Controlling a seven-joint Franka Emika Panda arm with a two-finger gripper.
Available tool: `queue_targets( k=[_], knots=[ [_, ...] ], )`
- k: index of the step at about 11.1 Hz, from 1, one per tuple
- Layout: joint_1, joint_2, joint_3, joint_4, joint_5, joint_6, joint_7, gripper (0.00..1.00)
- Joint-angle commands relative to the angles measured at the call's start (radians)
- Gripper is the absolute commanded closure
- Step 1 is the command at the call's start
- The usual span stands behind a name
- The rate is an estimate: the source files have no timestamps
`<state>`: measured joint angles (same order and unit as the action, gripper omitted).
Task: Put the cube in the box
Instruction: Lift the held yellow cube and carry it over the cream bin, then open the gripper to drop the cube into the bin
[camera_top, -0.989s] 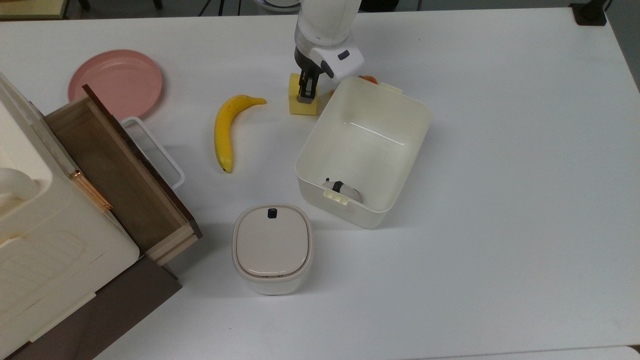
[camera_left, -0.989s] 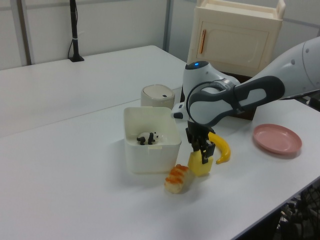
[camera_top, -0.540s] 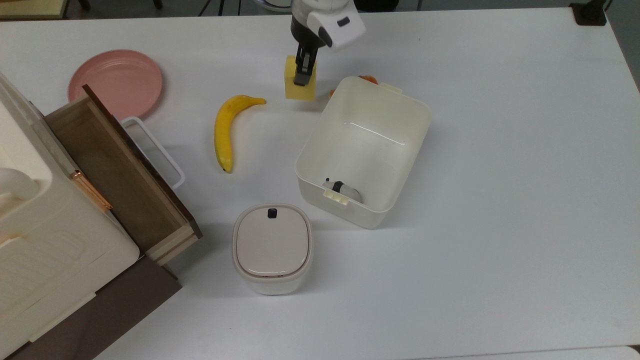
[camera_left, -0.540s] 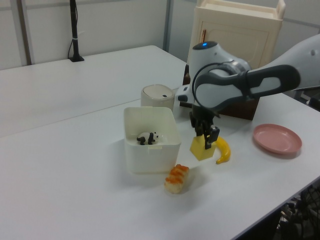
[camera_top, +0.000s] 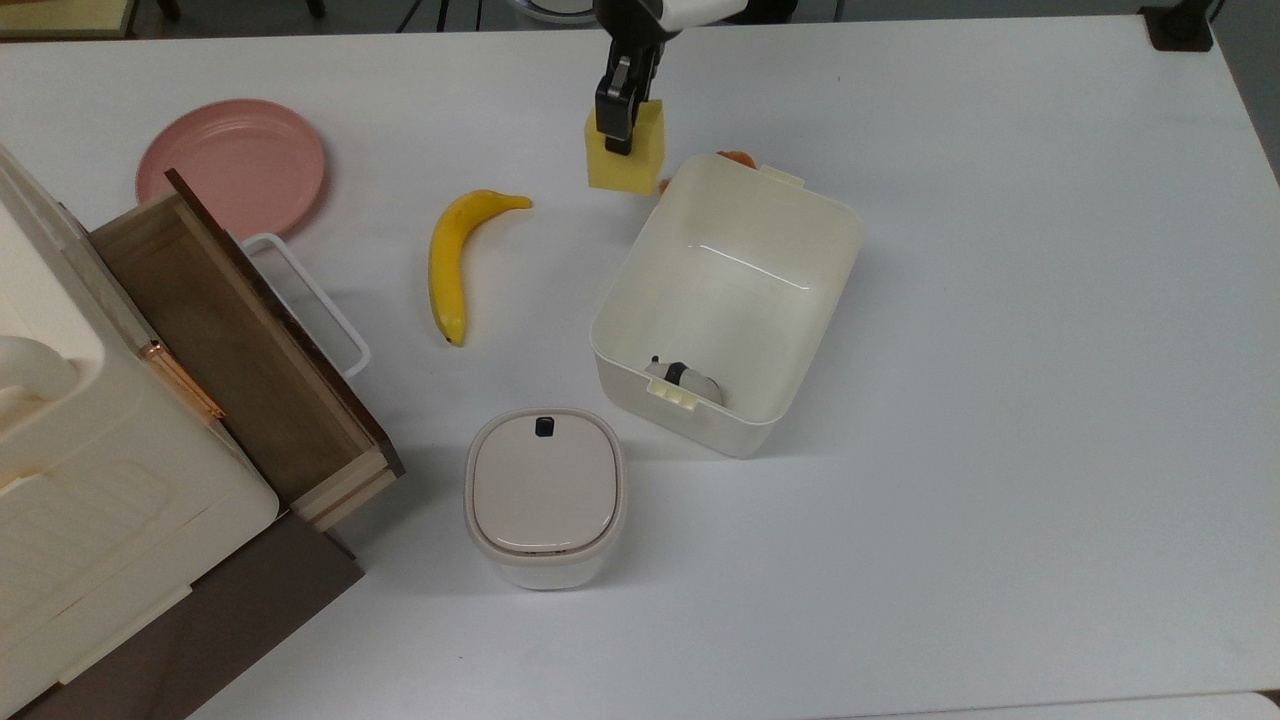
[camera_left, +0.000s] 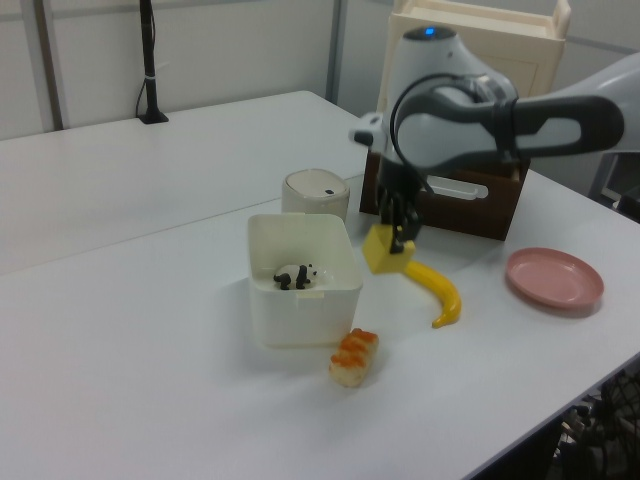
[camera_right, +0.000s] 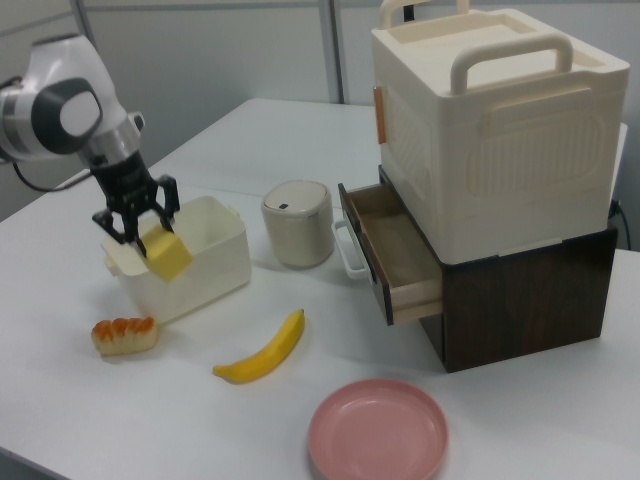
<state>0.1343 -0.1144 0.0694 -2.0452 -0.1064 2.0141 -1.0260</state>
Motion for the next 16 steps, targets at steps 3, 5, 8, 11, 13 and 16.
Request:
queue_targets(
  k=[3,5,8,11,13,16],
  knots=[
    [0.057,0.113,0.006,0.148,0.042,0.122,0.213,0.66],
    [0.067,0.174,0.039,0.169,0.027,0.175,0.305,0.64],
    [0.068,0.188,0.046,0.188,0.025,0.181,0.36,0.0],
    [0.068,0.188,0.046,0.188,0.025,0.181,0.36,0.0],
    [0.068,0.183,0.046,0.188,0.031,0.175,0.375,0.0],
    [0.058,0.148,0.046,0.188,0.031,0.137,0.651,0.0]
  ],
)
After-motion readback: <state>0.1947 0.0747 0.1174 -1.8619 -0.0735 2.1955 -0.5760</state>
